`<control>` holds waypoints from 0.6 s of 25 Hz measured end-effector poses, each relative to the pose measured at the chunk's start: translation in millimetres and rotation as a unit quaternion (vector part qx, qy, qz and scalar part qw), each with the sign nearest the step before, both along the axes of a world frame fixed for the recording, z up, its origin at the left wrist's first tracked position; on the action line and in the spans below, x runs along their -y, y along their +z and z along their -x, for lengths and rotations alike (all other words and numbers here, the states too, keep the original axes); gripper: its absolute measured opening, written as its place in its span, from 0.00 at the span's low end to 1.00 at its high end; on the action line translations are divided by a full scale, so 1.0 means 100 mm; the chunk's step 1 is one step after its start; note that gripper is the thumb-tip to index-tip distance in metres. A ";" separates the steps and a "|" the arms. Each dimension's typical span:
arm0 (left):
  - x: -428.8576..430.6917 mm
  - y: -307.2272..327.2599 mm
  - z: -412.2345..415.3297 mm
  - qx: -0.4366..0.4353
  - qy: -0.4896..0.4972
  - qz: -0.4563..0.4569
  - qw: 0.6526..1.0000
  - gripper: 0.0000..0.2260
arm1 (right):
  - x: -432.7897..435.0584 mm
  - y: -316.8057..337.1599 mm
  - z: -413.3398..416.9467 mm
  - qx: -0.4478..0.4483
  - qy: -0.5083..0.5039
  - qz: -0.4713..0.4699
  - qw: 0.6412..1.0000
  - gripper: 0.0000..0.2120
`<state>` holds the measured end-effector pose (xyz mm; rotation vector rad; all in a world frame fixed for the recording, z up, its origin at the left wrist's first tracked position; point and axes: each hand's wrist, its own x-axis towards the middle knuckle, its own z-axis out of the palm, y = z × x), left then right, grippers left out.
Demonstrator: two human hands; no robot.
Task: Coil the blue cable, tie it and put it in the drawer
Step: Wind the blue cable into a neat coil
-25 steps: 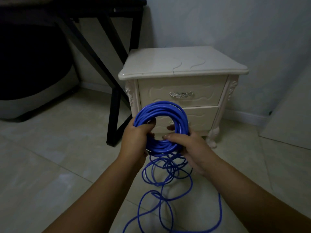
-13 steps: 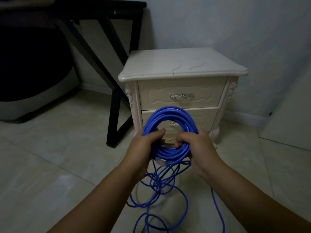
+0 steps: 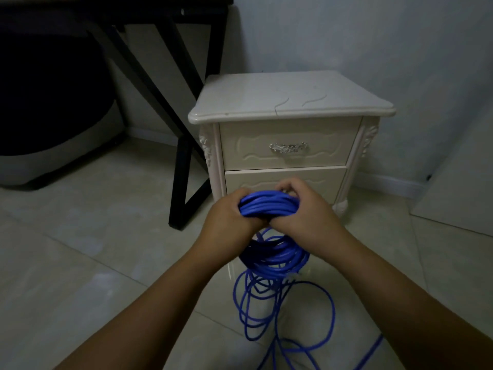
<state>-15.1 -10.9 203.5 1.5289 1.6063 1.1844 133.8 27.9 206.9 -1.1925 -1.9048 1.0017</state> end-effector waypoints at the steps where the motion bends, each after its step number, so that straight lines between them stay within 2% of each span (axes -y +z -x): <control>1: -0.01 0.01 -0.03 0.061 0.015 0.003 0.998 0.09 | -0.04 0.01 -0.02 -0.040 -0.009 0.028 0.999 0.18; 6: -0.08 -0.01 -0.06 0.286 0.087 0.030 0.954 0.07 | -0.09 -0.03 -0.06 -0.229 0.013 0.184 0.956 0.18; 10: -0.14 -0.02 -0.02 0.375 0.105 0.031 0.920 0.05 | -0.05 -0.06 -0.04 -0.358 0.034 0.353 0.864 0.22; 11: -0.15 -0.01 -0.03 0.410 0.115 0.036 0.904 0.04 | -0.05 -0.08 -0.05 -0.382 0.047 0.372 0.845 0.25; 13: -0.15 0.04 -0.04 0.493 0.135 0.059 0.858 0.02 | -0.03 -0.09 -0.02 -0.422 0.086 0.375 0.821 0.37; 15: -0.11 0.06 -0.07 0.545 0.134 0.076 0.824 0.02 | 0.01 -0.12 0.03 -0.432 0.094 0.340 0.830 0.42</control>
